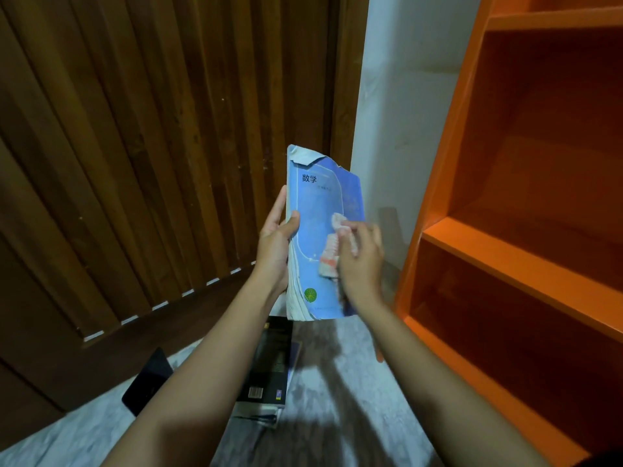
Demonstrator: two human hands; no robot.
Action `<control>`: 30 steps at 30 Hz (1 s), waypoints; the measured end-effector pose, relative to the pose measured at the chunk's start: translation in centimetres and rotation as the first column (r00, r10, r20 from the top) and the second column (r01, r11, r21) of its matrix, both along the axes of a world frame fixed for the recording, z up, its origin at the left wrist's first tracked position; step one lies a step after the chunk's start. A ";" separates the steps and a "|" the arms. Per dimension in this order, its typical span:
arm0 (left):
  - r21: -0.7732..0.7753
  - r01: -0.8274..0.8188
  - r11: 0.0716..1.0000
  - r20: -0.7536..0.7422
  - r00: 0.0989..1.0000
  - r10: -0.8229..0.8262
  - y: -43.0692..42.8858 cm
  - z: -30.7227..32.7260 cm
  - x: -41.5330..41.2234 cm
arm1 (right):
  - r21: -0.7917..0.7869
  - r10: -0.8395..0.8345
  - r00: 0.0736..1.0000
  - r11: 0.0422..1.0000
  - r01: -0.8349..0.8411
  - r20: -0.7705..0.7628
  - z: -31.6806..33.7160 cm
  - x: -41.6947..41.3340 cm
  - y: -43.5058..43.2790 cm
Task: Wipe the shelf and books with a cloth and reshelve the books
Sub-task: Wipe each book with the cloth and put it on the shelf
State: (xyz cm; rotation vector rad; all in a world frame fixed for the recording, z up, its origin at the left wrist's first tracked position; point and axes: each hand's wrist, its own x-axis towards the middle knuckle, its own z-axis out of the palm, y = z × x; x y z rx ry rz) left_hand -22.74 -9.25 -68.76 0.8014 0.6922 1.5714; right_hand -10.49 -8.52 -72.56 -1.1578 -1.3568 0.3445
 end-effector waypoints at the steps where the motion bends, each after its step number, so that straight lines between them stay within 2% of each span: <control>1: -0.004 -0.004 1.000 0.003 1.000 0.004 -0.1 0.0 0.1 | 0.058 0.067 0.996 0.996 -0.071 0.067 -0.2 -1.0 -1.0; 3: -0.013 -0.017 1.000 0.009 1.000 0.017 -0.2 -0.1 -0.3 | 0.164 0.172 0.942 0.960 -0.225 0.288 -1.0 -2.1 -2.2; 5: -0.017 -0.030 0.999 0.009 1.000 0.030 -0.3 -0.2 -1.3 | 0.233 0.173 0.874 0.924 -0.305 0.455 -2.4 -1.7 -2.1; 7: -0.013 -0.037 0.999 0.013 0.999 0.037 -0.5 -0.3 -2.2 | 0.202 0.151 0.919 0.950 -0.236 0.366 -3.4 -0.7 -1.7; 10: -0.010 -0.058 0.998 0.012 0.998 0.058 -0.7 -0.3 -2.5 | -0.023 0.071 0.993 0.997 -0.069 0.098 -3.9 0.6 -1.2; 12: -0.024 -0.089 0.996 0.003 0.996 0.089 -0.6 -0.3 -2.2 | -0.111 0.024 0.998 0.994 -0.017 0.062 -4.1 0.8 -1.2; 14: -0.044 -0.112 0.993 0.005 0.994 0.113 -0.4 -0.5 -1.8 | -0.095 0.048 0.998 0.995 -0.042 0.052 -3.9 0.2 -2.5; 16: -0.068 -0.127 0.989 0.013 0.992 0.129 -0.3 -0.8 -1.6 | 0.012 0.145 0.986 0.989 -0.147 0.079 -4.0 -1.0 -4.5; 19: -0.096 -0.144 0.985 -0.003 0.990 0.144 -0.1 -1.2 -1.8 | 0.142 0.274 0.892 0.929 -0.342 0.358 -6.0 -1.9 -6.0; 21: -0.097 -0.139 0.986 -0.012 0.990 0.139 -0.2 -1.4 -2.0 | 0.135 0.272 0.863 0.924 -0.358 0.426 -7.7 -1.3 -5.6; 26: -0.062 -0.081 0.995 -0.024 0.997 0.080 -0.7 -1.7 -2.6 | -0.076 0.166 0.969 0.985 -0.154 0.184 -9.5 1.5 -4.7; 30: -0.027 -0.009 1.000 -0.029 1.000 0.008 -1.1 -1.8 -2.7 | -0.142 0.052 0.999 0.989 -0.051 0.007 -9.1 3.6 -3.2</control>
